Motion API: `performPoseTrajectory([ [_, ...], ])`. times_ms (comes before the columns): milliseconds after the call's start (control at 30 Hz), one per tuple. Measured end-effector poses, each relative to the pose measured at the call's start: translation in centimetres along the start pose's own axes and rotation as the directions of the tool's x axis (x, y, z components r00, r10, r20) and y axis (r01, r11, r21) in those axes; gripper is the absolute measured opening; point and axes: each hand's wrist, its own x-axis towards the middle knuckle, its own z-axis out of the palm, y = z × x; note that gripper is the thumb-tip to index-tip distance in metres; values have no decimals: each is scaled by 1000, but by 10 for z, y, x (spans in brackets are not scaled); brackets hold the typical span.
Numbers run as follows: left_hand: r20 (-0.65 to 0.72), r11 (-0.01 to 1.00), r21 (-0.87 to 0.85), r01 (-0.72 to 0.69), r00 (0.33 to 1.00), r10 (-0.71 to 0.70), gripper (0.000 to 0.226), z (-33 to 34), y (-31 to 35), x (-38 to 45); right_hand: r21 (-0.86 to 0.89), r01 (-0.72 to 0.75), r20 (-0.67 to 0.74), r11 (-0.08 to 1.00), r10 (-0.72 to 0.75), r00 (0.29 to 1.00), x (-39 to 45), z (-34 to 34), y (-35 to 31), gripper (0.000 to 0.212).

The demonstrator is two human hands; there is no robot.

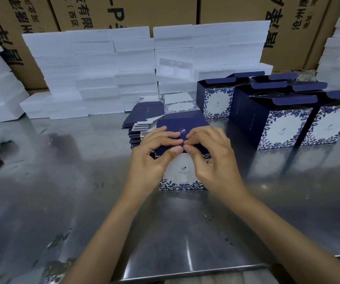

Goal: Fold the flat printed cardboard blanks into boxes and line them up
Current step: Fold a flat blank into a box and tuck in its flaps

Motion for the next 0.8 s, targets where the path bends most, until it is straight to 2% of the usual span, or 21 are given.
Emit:
performPoseTrajectory([
  [67, 75, 998, -18, 58, 996, -56, 20, -9, -1, 4, 17, 20, 43, 1000, -21, 999, -1, -6, 5, 2],
  [133, 132, 992, -50, 115, 985, -108, 24, -17, -2, 8, 33, 30, 93, 999, -33, 995, -3, -11, 11, 9],
  [267, 54, 994, -63, 94, 994, -91, 20, -13, 0, 5, 125, -25, 71, 992, 17, 997, -3, -10, 14, 14],
  [433, 159, 987, -65, 145, 978, -133, 21, -25, -1, 10, 144, -91, 99, 985, 78, 992, -5, -17, 19, 19],
  [600, 124, 987, -106, 125, 986, -111, 21, -23, 1, 11, 210, -168, 41, 963, 163, 986, -3, -19, 18, 24],
  [733, 240, 983, -104, 149, 963, -121, 25, -34, 0, 14, 220, -201, 121, 955, 178, 977, 1, -27, 19, 28],
  [800, 209, 978, -134, 159, 969, -129, 26, -36, -2, 13, 256, -243, 148, 936, 210, 966, -1, -31, 22, 31],
])
